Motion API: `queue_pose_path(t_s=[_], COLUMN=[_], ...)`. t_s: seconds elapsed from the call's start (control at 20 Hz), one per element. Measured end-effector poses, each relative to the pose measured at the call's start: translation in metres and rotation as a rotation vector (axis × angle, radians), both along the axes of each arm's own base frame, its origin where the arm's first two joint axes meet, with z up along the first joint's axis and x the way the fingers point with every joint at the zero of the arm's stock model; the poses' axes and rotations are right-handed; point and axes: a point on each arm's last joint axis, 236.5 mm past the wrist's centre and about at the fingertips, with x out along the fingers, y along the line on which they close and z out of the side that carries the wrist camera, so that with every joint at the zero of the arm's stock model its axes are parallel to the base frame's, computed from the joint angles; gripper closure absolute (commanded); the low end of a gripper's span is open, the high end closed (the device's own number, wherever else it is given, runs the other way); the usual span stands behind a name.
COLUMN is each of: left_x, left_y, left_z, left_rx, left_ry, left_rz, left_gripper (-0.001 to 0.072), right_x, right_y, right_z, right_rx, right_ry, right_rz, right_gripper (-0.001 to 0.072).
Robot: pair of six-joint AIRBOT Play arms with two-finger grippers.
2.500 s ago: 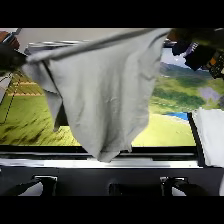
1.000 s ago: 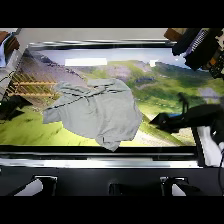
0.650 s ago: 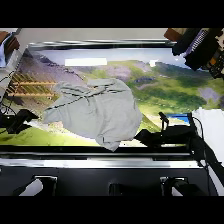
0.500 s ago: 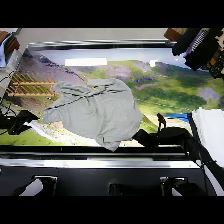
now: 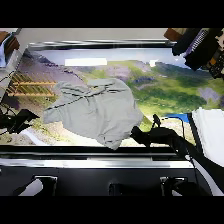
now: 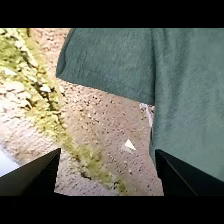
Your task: Fold the clothes and pants, and hang the long-sleeved shirts on hangers.
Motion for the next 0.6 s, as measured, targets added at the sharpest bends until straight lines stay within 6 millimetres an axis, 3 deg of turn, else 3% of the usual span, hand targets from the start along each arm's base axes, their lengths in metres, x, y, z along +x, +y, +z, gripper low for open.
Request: queue_pose_path(t_s=[0.25,0.6], left_x=[0.01,0.015], left_y=[0.01,0.017], left_z=[-0.029,-0.078], left_rx=[-0.005,-0.024], left_ry=[0.034,0.106], left_rz=[0.019,0.013], left_gripper=[0.0017,0.0029], right_x=[0.013,0.017], right_y=[0.001,0.009], right_z=[0.011,0.059], right_rx=[0.0,0.064], right_ry=[-0.051,-0.148], right_rz=[-0.013,-0.005], right_gripper=[0.0673,0.0673])
